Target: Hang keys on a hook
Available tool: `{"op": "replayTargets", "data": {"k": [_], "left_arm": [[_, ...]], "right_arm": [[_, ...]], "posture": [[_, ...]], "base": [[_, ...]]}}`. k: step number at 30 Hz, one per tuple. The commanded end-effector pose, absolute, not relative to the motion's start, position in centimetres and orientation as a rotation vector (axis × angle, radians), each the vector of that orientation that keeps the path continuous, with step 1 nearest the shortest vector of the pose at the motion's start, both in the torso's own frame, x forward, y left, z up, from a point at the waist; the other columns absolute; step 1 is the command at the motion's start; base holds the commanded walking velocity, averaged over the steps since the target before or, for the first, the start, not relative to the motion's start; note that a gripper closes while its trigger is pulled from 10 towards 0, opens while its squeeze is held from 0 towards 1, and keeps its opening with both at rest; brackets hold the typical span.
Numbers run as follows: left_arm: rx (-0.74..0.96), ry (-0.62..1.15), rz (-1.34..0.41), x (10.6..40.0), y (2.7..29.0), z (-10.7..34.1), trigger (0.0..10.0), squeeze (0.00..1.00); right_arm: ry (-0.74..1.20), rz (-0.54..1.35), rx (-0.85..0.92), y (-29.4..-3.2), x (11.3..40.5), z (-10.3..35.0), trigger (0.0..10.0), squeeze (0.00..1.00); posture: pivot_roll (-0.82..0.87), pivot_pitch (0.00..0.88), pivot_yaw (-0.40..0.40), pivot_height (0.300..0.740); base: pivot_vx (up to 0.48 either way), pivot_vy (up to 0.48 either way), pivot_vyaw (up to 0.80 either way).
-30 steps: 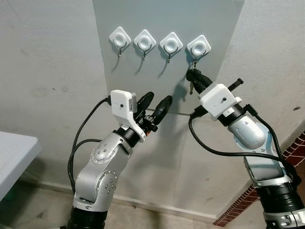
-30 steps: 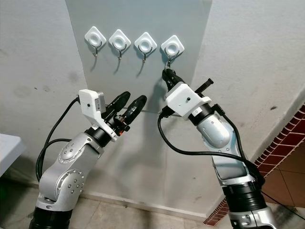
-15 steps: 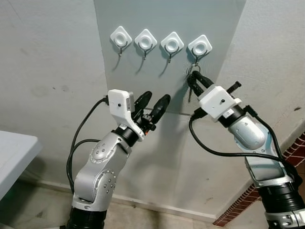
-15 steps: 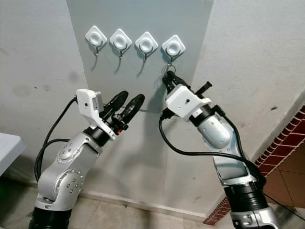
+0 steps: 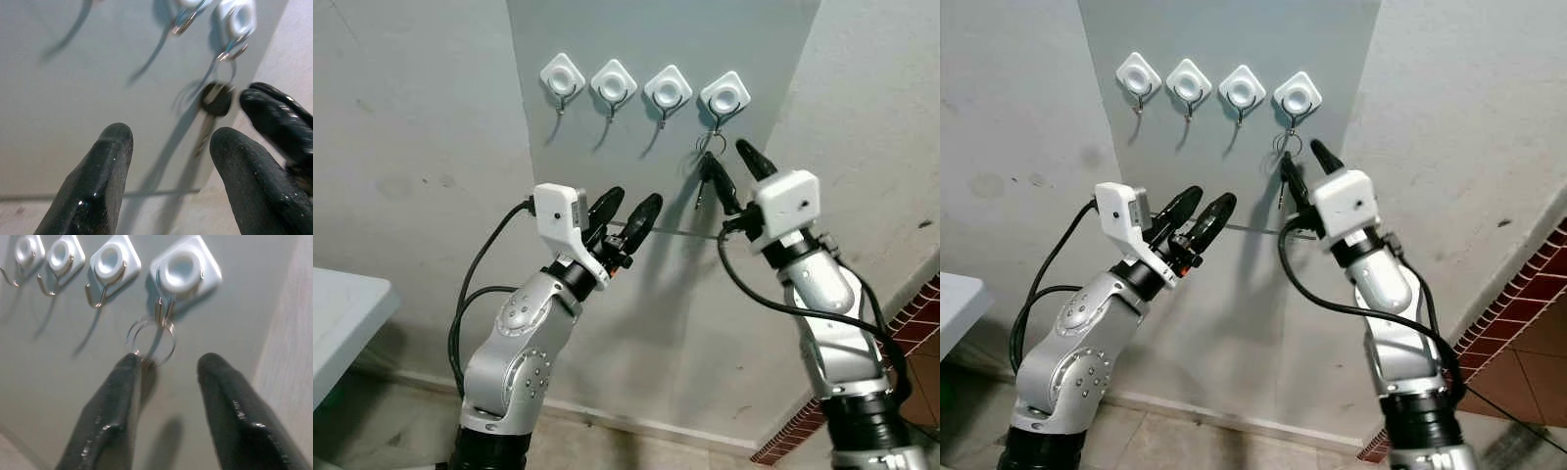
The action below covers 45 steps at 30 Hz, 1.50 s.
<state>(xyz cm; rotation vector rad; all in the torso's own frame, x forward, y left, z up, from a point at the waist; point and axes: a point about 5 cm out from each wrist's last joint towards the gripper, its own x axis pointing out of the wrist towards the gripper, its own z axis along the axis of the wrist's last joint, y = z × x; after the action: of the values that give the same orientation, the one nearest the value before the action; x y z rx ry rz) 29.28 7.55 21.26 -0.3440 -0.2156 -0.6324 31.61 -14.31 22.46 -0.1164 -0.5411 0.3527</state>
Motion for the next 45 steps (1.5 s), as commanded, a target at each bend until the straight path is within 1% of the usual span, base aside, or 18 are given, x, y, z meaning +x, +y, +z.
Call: {"op": "replayTargets", "data": {"k": [1, 2, 3, 4, 5, 7, 8, 9, 12, 15, 17, 20, 22, 27, 32, 35, 40, 45], "left_arm": [[-0.326, -0.204, -0.614, 29.4, 7.7, 20.8, 10.0, 0.0], [-0.32, -0.199, -0.602, 29.5, 7.9, 20.4, 10.0, 0.0], [-0.318, -0.185, -0.587, 29.6, 8.1, 19.9, 10.0, 0.0], [-0.302, -0.143, -0.545, 29.8, 8.7, 18.2, 10.0, 0.0], [-0.302, -0.143, -0.545, 29.8, 8.7, 18.2, 10.0, 0.0], [-0.29, -0.096, -0.47, 29.9, 9.6, 16.1, 10.0, 0.0], [-0.29, -0.096, -0.47, 29.9, 9.6, 16.1, 10.0, 0.0], [-0.293, -0.073, -0.431, 29.9, 10.1, 15.1, 10.0, 0.0], [-0.296, -0.031, -0.337, 29.8, 11.2, 13.2, 10.0, 0.0], [-0.222, -0.047, -0.29, 29.4, 12.1, 11.9, 10.0, 0.0], [-0.23, 0.023, -0.227, 29.2, 13.0, 10.2, 10.0, 0.0], [-0.236, 0.033, -0.214, 28.3, 13.9, 8.7, 10.0, 0.0], [-0.315, 0.082, -0.225, 27.5, 14.5, 6.9, 10.0, 0.0], [-0.265, 0.177, -0.161, 26.2, 15.5, 3.4, 10.0, 0.0], [-0.29, 0.153, -0.175, 26.5, 15.3, 3.9, 10.0, 0.0], [-0.304, 0.139, -0.178, 27.3, 15.2, 4.3, 10.0, 0.0], [-0.305, 0.122, -0.181, 27.8, 15.0, 4.5, 10.0, 0.0], [-0.31, 0.114, -0.193, 28.0, 14.8, 4.7, 10.0, 0.0]], "right_arm": [[-0.55, 0.35, -0.048, -14.7, 31.4, 22.8, 10.0, 1.0], [-0.542, 0.359, -0.004, -14.6, 31.1, 22.4, 10.0, 0.08], [-0.526, 0.364, 0.041, -14.4, 30.9, 21.8, 10.0, 0.08], [-0.47, 0.367, 0.145, -13.8, 30.1, 20.0, 10.0, 0.0], [-0.47, 0.367, 0.145, -13.8, 30.1, 20.0, 10.0, 0.0], [-0.372, 0.323, 0.189, -13.3, 29.2, 17.1, 10.0, 0.0], [-0.372, 0.323, 0.189, -13.3, 29.2, 17.1, 10.0, 0.0], [-0.311, 0.29, 0.198, -13.4, 28.8, 15.5, 10.0, 0.0], [-0.229, 0.228, 0.174, -13.9, 27.8, 12.9, 10.0, 0.0], [-0.175, 0.189, 0.16, -14.3, 27.1, 11.2, 10.0, 0.0], [-0.134, 0.139, 0.161, -15.0, 26.4, 10.1, 10.0, 0.0], [-0.096, 0.097, 0.156, -15.9, 25.3, 8.9, 10.0, 0.0], [-0.037, 0.048, 0.161, -16.6, 24.4, 7.1, 10.0, 0.0], [0.064, -0.022, 0.145, -17.0, 22.9, 4.1, 10.0, 0.0], [0.059, -0.027, 0.165, -16.8, 22.8, 4.2, 10.0, 0.0], [0.049, -0.025, 0.148, -16.8, 23.1, 4.3, 10.0, 0.0], [0.054, -0.026, 0.117, -17.0, 23.3, 4.1, 10.0, 0.0], [0.05, -0.042, 0.12, -17.4, 23.5, 4.1, 10.0, 0.0]], "posture": [[0.02, 0.039, -0.014, 0.74], [0.02, 0.039, -0.014, 0.74], [0.02, 0.038, -0.01, 0.74], [0.02, 0.037, -0.008, 0.74], [0.02, 0.037, -0.008, 0.74], [0.02, 0.035, -0.003, 0.74], [0.02, 0.035, -0.003, 0.74], [0.01, 0.036, 0.002, 0.74], [0.01, 0.038, 0.005, 0.74], [0.0, 0.033, 0.012, 0.74], [0.0, 0.034, 0.016, 0.74], [0.0, 0.035, 0.021, 0.74], [-0.01, 0.034, 0.024, 0.74], [-0.01, 0.029, 0.031, 0.74], [-0.01, 0.025, 0.034, 0.74], [-0.01, 0.023, 0.034, 0.74], [-0.01, 0.016, 0.036, 0.74], [-0.02, 0.007, 0.034, 0.74]], "base": [[0.0, 0.0, 0.0], [0.0, 0.0, 0.0], [0.0, 0.0, 0.0], [0.0, 0.0, 0.0], [0.0, 0.0, 0.0], [0.0, 0.0, 0.0], [0.0, 0.0, 0.0], [0.0, 0.0, 0.0], [0.0, 0.0, 0.0], [0.0, 0.0, 0.0], [0.0, 0.0, 0.0], [0.0, 0.0, 0.0], [0.0, 0.0, 0.0], [0.0, 0.0, 0.0], [0.0, 0.0, 0.0], [0.0, 0.0, 0.0], [0.0, 0.0, 0.0], [0.0, 0.0, 0.67]]}}
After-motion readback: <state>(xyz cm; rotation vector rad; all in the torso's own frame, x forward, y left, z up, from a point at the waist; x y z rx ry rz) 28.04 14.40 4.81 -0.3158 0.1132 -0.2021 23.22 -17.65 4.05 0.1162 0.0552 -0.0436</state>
